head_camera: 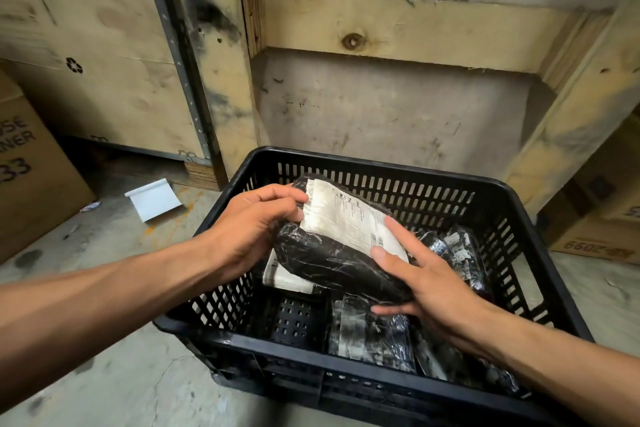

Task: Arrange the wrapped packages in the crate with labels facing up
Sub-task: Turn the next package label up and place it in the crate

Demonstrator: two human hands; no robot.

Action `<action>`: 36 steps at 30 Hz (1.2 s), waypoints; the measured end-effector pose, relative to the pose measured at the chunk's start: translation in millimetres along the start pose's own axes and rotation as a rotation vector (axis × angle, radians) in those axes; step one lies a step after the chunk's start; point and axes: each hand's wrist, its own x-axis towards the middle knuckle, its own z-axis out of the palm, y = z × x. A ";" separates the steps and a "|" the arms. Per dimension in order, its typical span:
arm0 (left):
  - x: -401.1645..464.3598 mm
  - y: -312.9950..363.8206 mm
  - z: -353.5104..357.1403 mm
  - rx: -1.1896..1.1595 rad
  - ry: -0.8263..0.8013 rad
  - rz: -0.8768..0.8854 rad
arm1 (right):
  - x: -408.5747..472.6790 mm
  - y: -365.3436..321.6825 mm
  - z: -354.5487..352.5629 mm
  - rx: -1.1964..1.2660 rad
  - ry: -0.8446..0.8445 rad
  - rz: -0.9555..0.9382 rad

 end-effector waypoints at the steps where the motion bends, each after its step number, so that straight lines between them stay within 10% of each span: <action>1: -0.7 3.0 -1.3 0.008 -0.033 -0.012 | 2.8 0.5 -0.4 -0.020 0.015 -0.030; 9: 4.4 18.1 -1.5 0.627 -0.276 -0.120 | -2.2 -23.4 -5.9 -0.370 0.005 -0.211; 18: 12.9 9.4 -10.2 0.380 -0.284 -0.152 | 6.9 -58.9 -9.5 -0.306 0.266 -0.444; 27: 16.5 -31.4 -9.8 0.071 -0.117 -0.200 | 35.9 -23.8 -0.1 -0.360 0.044 -0.148; 36: 13.7 -41.2 -18.3 0.557 -0.141 -0.373 | 75.4 14.9 3.9 -0.486 0.023 -0.007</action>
